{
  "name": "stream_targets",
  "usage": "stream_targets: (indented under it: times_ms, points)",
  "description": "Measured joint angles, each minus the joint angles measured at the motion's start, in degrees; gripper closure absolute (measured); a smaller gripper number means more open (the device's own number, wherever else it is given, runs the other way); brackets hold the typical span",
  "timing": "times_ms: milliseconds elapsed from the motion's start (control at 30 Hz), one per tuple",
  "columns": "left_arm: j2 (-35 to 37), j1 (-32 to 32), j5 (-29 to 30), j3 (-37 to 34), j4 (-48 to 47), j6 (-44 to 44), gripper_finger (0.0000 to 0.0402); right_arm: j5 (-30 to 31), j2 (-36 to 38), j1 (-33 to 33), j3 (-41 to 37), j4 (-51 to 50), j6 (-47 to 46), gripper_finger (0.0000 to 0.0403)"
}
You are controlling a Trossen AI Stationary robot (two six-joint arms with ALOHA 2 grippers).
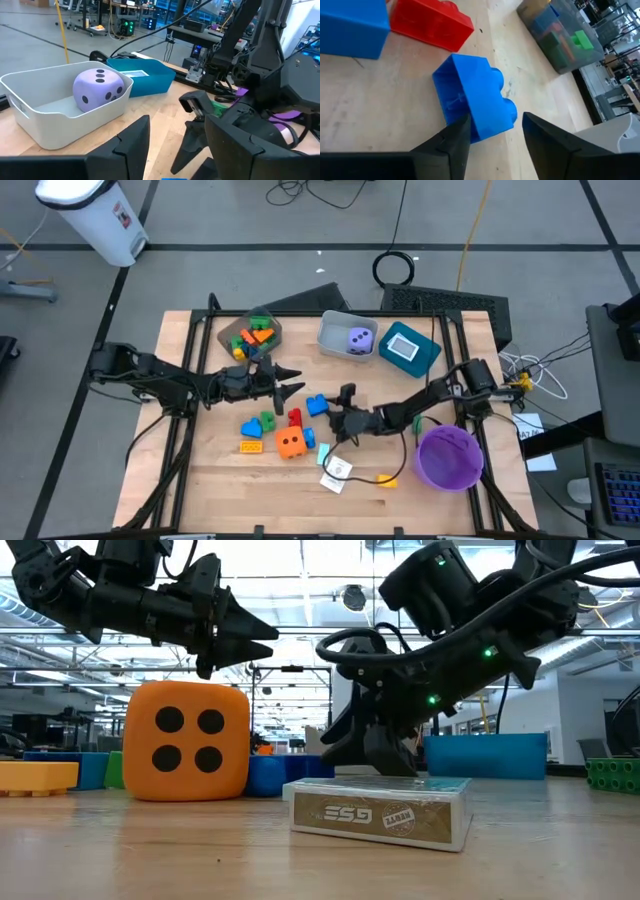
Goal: Pick & Place Toys
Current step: Put the blue gamepiece into the black bin
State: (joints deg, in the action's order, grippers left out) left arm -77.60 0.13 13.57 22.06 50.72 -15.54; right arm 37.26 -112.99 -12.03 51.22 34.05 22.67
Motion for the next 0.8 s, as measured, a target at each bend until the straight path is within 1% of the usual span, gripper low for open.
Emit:
stream_targets:
  times_ms: [100,233,333,600,800]
  points:
    - [0.00,-0.01,0.00,0.00,0.02,-0.02,0.0204,-0.69,0.00,1.02,0.00,0.06,0.57,0.0255]
    - [0.00,-0.01,-0.01,0.01,0.02,0.01,0.0204,-5.25,0.00,2.50,-0.02,0.15,0.52,0.0282]
    - [0.00,0.00,-0.01,0.00,0.02,0.01,0.0204,-6.65,0.00,3.32,-0.07,-0.01,0.14,0.0306]
    - [0.00,0.02,-0.01,0.00,0.02,0.02,0.0204,-7.33,-0.04,4.15,-0.11,-0.01,-1.20,0.0394]
    - [0.00,-0.01,-0.07,-0.02,0.00,-0.21,0.0204,-7.21,-0.13,4.00,-0.17,0.77,-2.29,0.0397]
